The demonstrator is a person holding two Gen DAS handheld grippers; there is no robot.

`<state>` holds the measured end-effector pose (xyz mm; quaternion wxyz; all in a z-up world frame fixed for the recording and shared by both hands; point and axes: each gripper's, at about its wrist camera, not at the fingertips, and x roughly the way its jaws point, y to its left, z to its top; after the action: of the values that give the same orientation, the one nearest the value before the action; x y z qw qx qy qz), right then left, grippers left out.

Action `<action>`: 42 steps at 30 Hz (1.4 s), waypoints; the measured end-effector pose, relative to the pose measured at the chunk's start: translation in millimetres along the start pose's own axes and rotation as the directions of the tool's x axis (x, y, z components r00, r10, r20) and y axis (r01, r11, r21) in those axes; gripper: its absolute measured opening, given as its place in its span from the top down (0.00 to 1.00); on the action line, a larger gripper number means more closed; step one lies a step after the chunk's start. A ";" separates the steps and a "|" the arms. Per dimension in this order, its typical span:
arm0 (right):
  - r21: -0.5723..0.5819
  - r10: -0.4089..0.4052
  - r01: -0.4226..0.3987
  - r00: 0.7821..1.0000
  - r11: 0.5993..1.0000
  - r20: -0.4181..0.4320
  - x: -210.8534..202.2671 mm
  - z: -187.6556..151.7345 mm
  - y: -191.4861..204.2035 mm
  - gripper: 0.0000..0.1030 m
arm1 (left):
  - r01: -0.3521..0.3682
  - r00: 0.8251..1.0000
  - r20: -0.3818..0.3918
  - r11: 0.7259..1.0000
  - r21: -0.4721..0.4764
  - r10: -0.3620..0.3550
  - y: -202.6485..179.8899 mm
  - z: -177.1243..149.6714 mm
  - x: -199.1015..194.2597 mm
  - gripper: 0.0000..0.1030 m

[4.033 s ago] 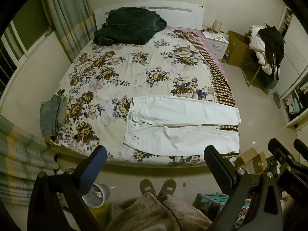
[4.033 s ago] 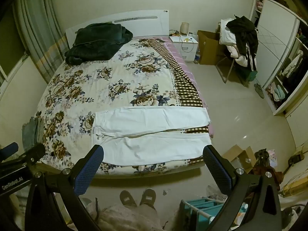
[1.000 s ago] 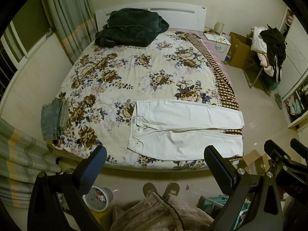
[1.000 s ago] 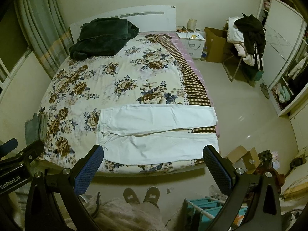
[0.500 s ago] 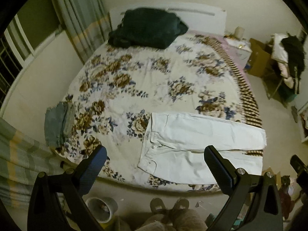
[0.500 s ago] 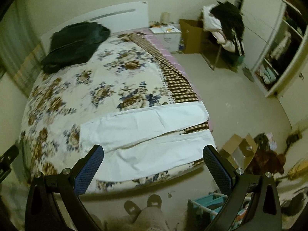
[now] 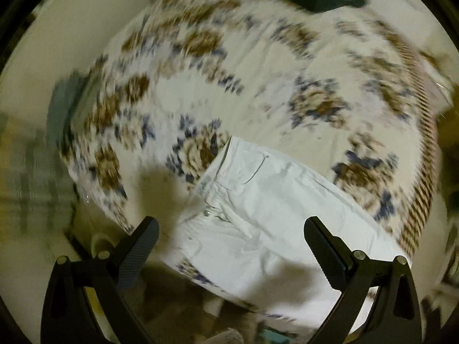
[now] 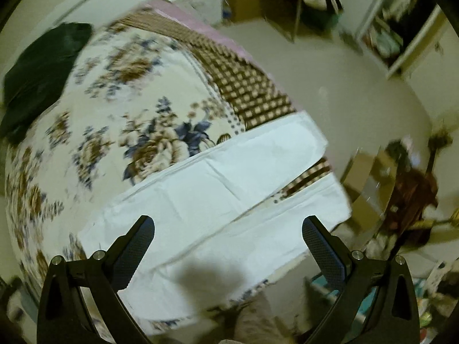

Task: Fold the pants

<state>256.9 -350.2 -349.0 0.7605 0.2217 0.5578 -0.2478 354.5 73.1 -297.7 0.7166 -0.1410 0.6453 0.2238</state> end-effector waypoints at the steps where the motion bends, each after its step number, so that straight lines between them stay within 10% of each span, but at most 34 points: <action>1: 0.031 -0.003 0.003 1.000 1.000 -0.025 30.0 19.7 -3.7 0.00 | -0.004 0.999 -0.037 0.999 -0.036 0.003 -6.9 9.7 20.9 0.00; 12: 0.223 -0.083 0.130 0.974 0.966 -0.209 260.8 122.3 -36.5 0.00 | -0.083 0.959 -0.282 0.958 -0.275 0.002 -66.3 78.4 212.5 0.00; 23: 0.386 -0.119 0.250 0.935 0.888 -0.333 364.1 159.6 -72.8 0.00 | -0.151 0.923 -0.384 0.941 -0.303 0.024 -90.6 100.7 310.2 0.02; 26: 0.394 -0.130 0.273 0.927 0.878 -0.352 379.9 166.6 -76.9 0.02 | -0.143 0.926 -0.377 0.949 -0.279 0.029 -98.2 108.8 319.3 0.21; 29: 0.391 -0.128 0.288 0.914 0.874 -0.386 390.5 170.5 -79.3 0.20 | -0.120 0.935 -0.355 0.959 -0.257 0.021 -101.4 114.2 322.1 0.72; 34: 0.377 -0.124 0.282 0.912 0.882 -0.391 388.3 167.7 -91.5 0.89 | -0.011 0.955 -0.284 0.940 -0.342 -0.092 -77.8 113.2 305.5 0.91; 42: 0.365 -0.061 0.154 0.966 0.918 -0.252 323.7 151.1 -106.4 0.96 | 0.190 0.959 -0.132 0.912 -0.363 -0.253 -41.0 93.1 240.2 0.95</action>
<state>384.6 -567.7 -623.4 0.6161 0.3622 0.5965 -0.3653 471.4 116.9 -526.7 0.6415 -0.3566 0.6362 0.2377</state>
